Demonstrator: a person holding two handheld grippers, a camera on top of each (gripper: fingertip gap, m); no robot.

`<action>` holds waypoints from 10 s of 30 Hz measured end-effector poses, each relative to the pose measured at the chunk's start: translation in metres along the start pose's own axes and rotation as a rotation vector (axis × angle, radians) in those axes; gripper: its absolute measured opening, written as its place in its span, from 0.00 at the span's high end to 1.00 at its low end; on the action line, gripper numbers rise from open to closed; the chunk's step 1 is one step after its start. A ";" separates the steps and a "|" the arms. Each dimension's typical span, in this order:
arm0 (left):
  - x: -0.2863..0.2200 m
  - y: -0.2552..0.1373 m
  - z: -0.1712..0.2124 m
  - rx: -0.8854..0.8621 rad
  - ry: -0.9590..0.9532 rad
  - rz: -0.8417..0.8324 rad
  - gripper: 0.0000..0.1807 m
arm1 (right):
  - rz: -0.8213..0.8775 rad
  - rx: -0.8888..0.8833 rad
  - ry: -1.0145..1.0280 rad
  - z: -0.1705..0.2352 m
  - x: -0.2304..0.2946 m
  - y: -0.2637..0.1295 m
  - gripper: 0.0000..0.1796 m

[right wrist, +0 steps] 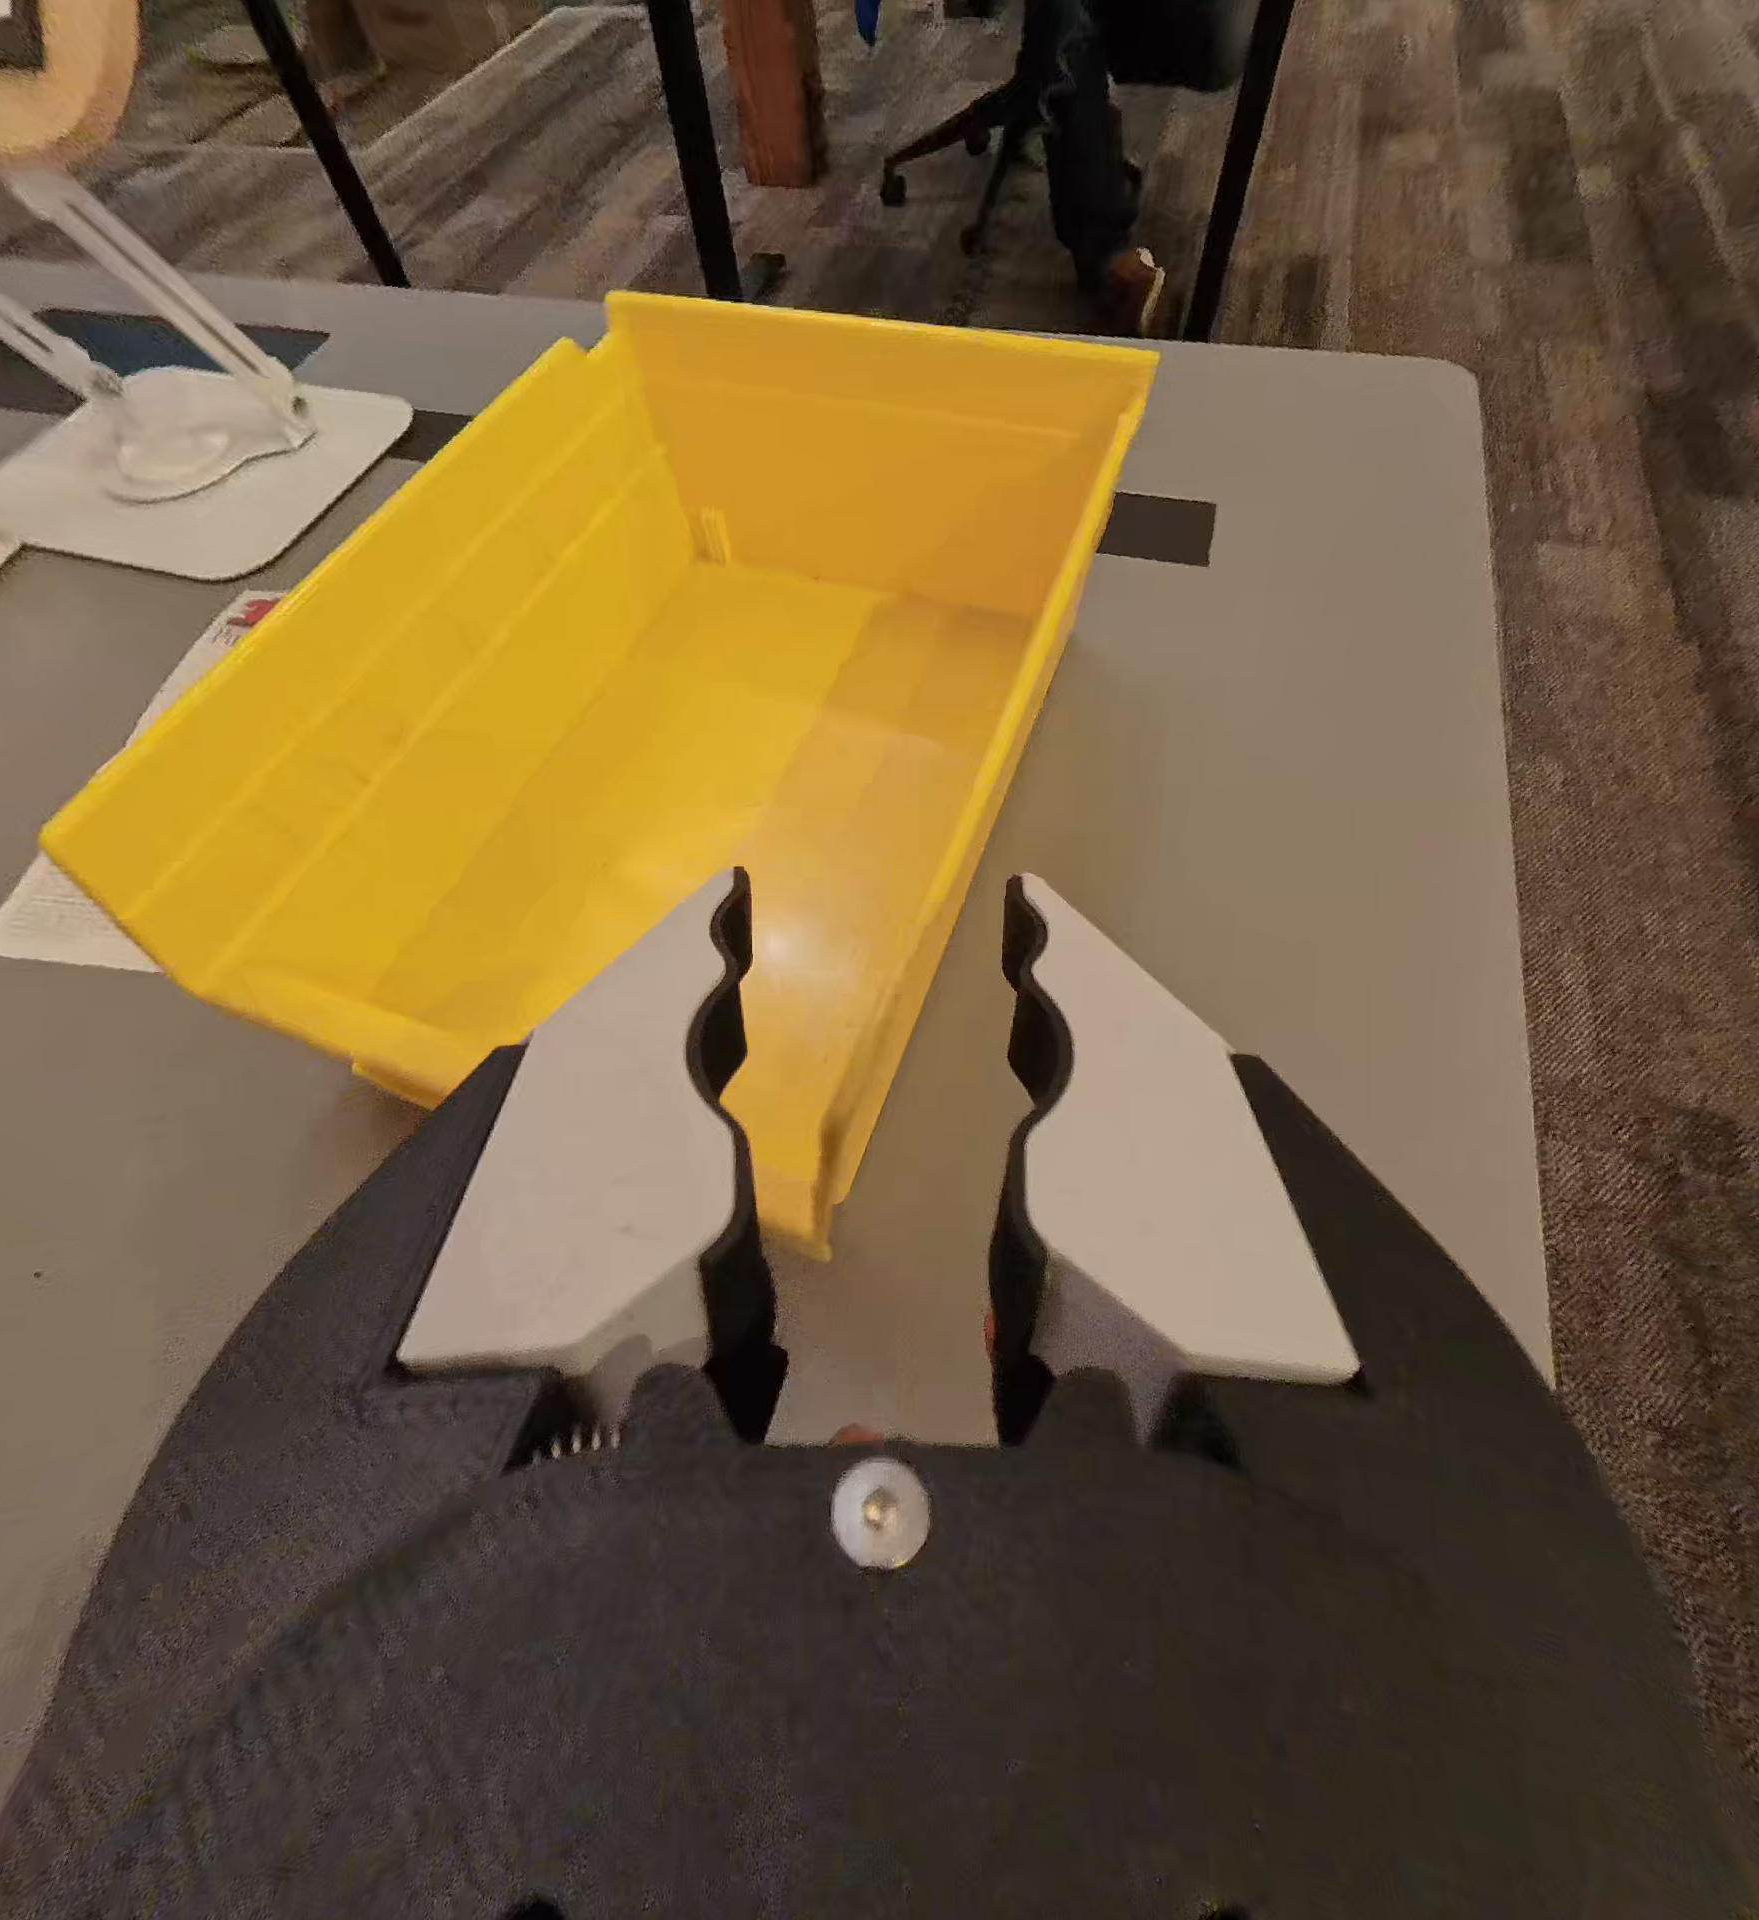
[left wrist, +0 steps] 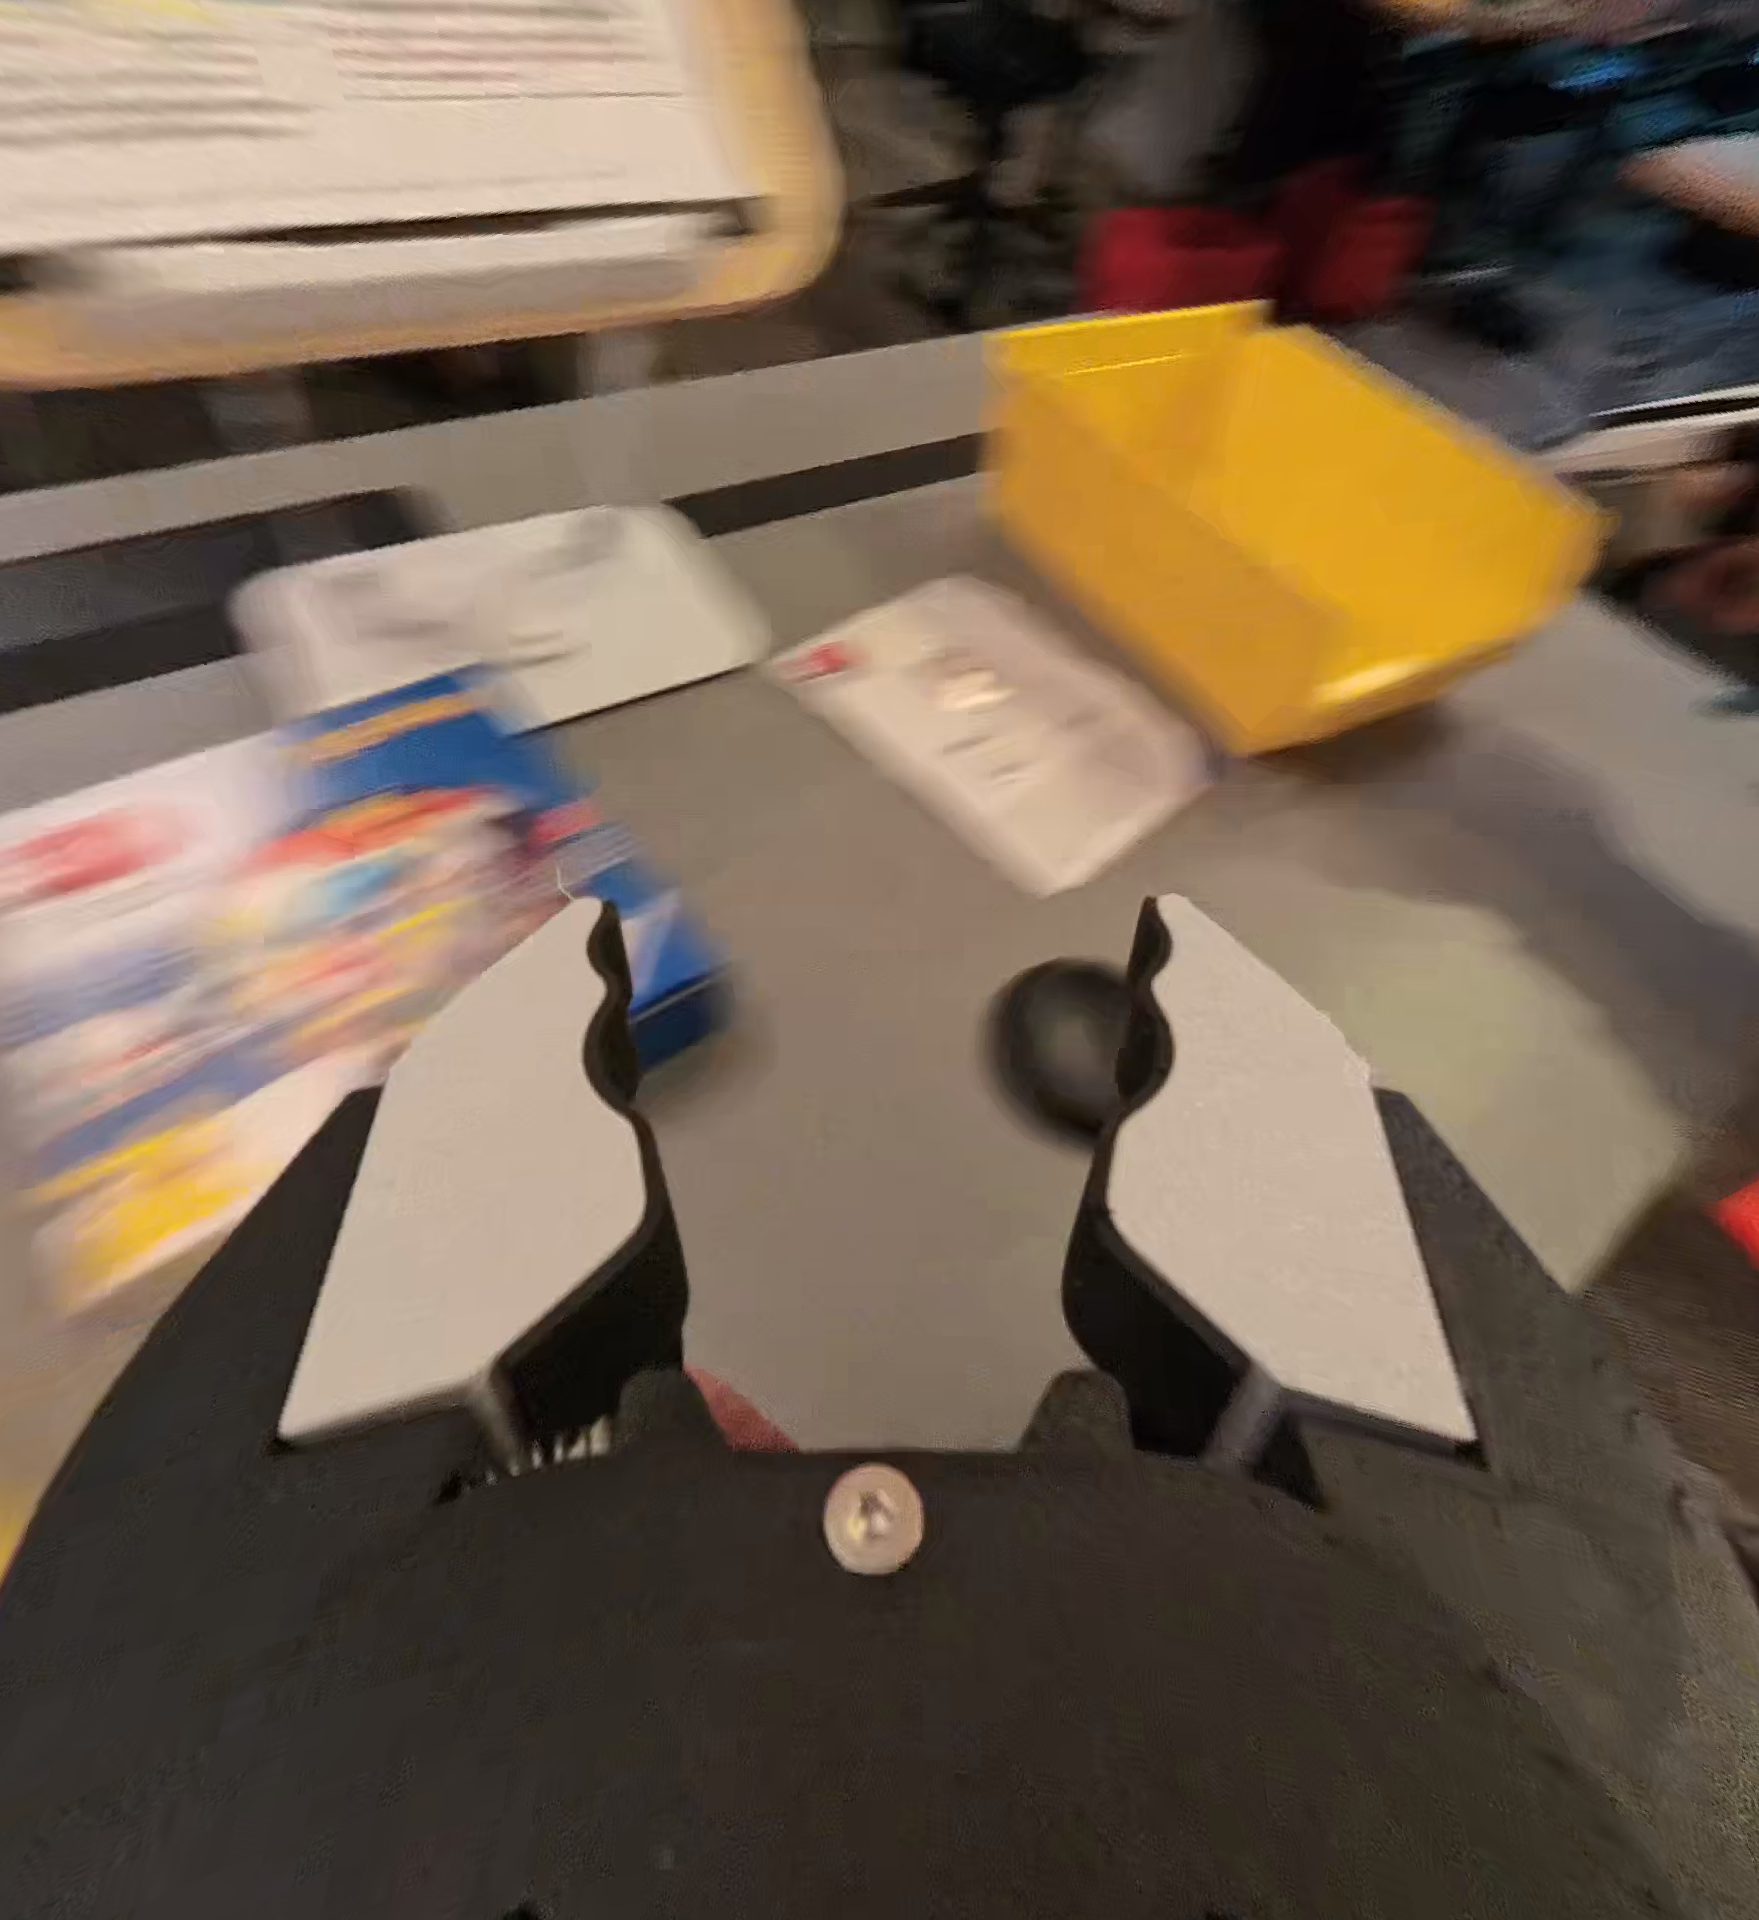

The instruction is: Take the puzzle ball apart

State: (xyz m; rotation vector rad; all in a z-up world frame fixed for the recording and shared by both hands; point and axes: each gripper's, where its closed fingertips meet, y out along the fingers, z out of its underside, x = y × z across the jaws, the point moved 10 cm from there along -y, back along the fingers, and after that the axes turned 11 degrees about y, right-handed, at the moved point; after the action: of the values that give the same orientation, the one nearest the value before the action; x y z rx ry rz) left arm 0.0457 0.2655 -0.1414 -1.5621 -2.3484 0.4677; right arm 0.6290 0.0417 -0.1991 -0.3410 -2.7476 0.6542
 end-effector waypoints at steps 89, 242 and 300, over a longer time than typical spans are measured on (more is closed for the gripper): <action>0.301 -0.066 0.098 0.208 -0.018 -0.293 0.57 | 0.258 0.008 -0.233 -0.012 0.110 0.028 0.61; 0.018 0.050 0.093 0.409 0.265 -0.012 0.56 | -0.438 0.075 -0.555 0.066 0.465 0.062 0.44; 0.017 0.049 0.152 0.507 0.108 0.030 0.24 | -0.333 0.401 -0.401 0.162 0.306 0.082 0.15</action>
State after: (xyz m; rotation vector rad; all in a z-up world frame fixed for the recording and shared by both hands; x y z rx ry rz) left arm 0.0190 0.2823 -0.2992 -1.3410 -1.9256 0.8797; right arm 0.3038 0.1378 -0.3057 0.3673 -2.8301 1.2546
